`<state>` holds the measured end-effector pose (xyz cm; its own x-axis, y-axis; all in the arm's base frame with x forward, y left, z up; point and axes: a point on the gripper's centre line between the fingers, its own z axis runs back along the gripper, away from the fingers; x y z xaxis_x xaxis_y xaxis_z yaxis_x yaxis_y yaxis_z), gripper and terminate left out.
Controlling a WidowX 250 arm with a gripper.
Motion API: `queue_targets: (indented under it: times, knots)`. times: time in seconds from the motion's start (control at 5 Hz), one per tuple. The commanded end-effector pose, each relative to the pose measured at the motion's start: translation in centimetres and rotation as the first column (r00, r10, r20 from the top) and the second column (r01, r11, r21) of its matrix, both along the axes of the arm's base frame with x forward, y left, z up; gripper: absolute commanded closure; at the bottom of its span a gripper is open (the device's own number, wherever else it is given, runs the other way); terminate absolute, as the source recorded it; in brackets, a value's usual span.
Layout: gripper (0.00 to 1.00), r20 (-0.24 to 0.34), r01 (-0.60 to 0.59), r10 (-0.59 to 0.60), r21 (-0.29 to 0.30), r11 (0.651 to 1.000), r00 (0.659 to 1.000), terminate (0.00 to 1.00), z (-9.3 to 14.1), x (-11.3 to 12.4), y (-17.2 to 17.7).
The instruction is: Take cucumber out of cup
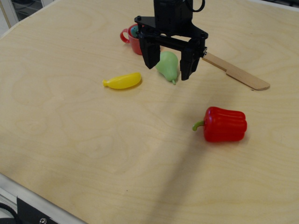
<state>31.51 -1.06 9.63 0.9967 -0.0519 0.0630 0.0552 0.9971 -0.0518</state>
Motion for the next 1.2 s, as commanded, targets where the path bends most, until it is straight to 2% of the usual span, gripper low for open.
queue_targets:
  times: [0.0, 0.2, 0.4, 0.6, 0.8, 1.0]
  knots:
    - [0.0, 0.0, 0.0, 0.0, 0.0, 1.0, 1.0, 0.0, 0.0, 0.0, 0.0]
    - [0.0, 0.063, -0.155, 0.155, 0.0, 0.988, 0.986, 0.0, 0.6, 1.5, 2.8]
    - [0.0, 0.103, -0.242, 0.237, 0.032, 0.97, 0.966, 0.0, 1.2, 2.6, 5.5]
    - [0.0, 0.145, -0.229, 0.225, 0.012, 0.973, 0.963, 0.0, 2.2, 3.5, 8.6]
    - [0.0, 0.175, -0.141, 0.136, 0.014, 0.99, 0.975, 0.0, 1.7, 5.2, 11.3]
    - [0.0, 0.178, -0.096, 0.085, 0.052, 0.994, 0.98, 0.0, 1.1, 7.4, 12.6]
